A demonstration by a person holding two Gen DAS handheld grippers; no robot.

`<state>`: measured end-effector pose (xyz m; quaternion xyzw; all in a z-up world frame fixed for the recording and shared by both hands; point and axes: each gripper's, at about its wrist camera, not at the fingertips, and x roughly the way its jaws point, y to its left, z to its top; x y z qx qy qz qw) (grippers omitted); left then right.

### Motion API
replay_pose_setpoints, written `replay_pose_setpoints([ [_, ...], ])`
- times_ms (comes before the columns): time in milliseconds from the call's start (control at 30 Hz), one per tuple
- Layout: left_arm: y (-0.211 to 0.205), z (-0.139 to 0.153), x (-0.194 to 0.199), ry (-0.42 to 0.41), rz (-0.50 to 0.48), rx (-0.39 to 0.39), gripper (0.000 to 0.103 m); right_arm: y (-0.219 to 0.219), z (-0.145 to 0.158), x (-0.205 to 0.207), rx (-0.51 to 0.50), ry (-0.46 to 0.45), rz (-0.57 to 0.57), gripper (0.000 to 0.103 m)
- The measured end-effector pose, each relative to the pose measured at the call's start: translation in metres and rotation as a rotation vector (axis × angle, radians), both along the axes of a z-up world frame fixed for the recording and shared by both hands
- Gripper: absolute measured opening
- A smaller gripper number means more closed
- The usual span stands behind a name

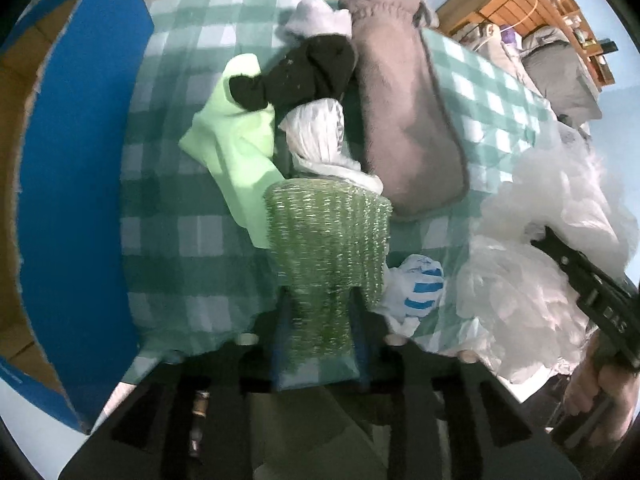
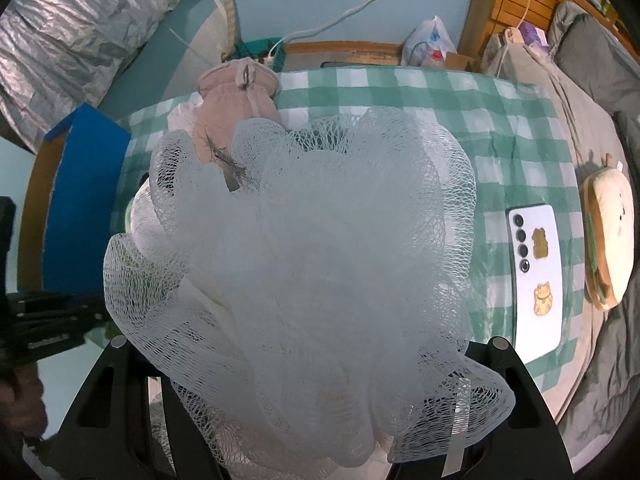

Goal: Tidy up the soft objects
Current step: 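Close the left tool on the green knitted scrubber while the right tool lifts the bath puff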

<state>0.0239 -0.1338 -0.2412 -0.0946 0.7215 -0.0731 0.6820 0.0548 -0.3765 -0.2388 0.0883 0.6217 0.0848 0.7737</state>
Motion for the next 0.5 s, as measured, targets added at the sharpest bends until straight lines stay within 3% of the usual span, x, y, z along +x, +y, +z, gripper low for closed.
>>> replay_pose_setpoints([
  [200, -0.010, -0.010, 0.003, 0.001, -0.014, 0.014, 0.061, -0.006, 0.000, -0.006, -0.001, 0.007, -0.016, 0.063],
  [333, -0.014, -0.019, 0.004, 0.021, -0.005, 0.019, 0.069, -0.009, -0.002, -0.008, 0.000, 0.015, -0.022, 0.063],
  [500, -0.018, -0.026, 0.005, 0.034, -0.005, 0.033, 0.070, -0.013, -0.002, -0.009, -0.001, 0.015, -0.025, 0.063],
])
